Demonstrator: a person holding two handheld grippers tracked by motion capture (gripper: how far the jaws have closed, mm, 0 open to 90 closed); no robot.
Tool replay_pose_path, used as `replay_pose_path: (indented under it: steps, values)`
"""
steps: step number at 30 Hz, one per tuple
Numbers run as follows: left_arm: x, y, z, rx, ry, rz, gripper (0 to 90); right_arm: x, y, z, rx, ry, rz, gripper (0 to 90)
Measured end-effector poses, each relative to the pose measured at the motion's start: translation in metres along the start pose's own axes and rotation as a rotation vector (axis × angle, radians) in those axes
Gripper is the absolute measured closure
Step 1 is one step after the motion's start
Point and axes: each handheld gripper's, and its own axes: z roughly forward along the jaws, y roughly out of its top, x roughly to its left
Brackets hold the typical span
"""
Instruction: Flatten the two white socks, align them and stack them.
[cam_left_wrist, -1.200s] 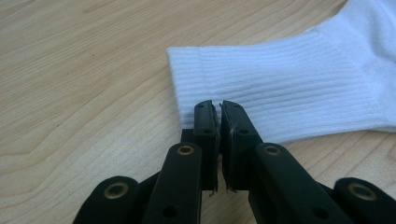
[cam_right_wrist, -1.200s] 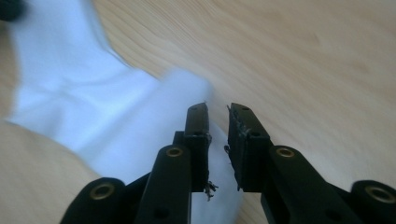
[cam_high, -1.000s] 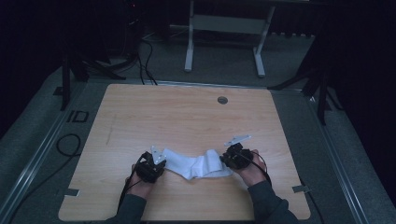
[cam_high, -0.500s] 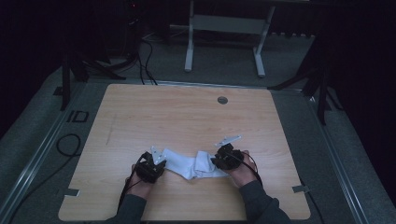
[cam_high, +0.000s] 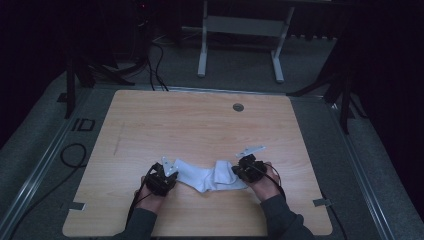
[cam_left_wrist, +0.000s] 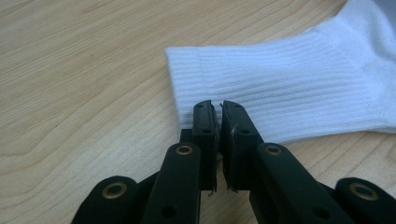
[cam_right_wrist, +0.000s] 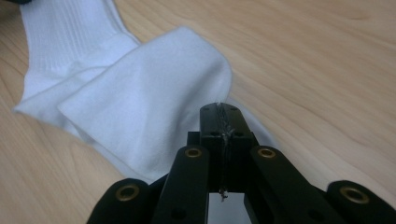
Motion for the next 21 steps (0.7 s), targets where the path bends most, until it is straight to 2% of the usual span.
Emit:
replay_pose_path:
  steps: [2, 5, 8, 11, 12, 14, 18, 21]
  values:
    - [0.0, 0.0, 0.0, 0.0, 0.002, -0.001, 84.4, -0.009, -0.008, -0.015, -0.002, -0.015, 0.007, 88.9]
    - [0.0, 0.0, 0.0, 0.0, 0.001, -0.003, 84.4, -0.019, -0.016, -0.022, 0.011, -0.034, 0.025, 88.9]
    - [-0.001, 0.001, 0.0, 0.001, 0.003, -0.004, 84.4, -0.032, -0.024, -0.024, 0.029, -0.033, 0.053, 88.7]
    - [-0.001, 0.0, 0.0, 0.0, 0.002, -0.005, 84.4, -0.038, -0.029, -0.021, 0.045, -0.021, 0.072, 88.1]
    - [-0.001, 0.0, 0.0, 0.0, 0.002, -0.005, 84.4, -0.04, -0.03, -0.021, 0.04, -0.018, 0.077, 86.3]
    - [0.0, 0.0, 0.0, -0.009, -0.008, -0.007, 83.0, -0.041, -0.03, -0.021, 0.027, -0.034, 0.088, 76.1]
    - [0.003, 0.0, -0.004, -0.05, -0.05, -0.03, 81.0, -0.048, -0.029, -0.028, -0.012, -0.06, 0.113, 70.7]
    - [0.007, 0.002, -0.011, -0.092, -0.064, -0.043, 80.9, -0.053, -0.029, -0.031, -0.028, -0.072, 0.131, 68.1]
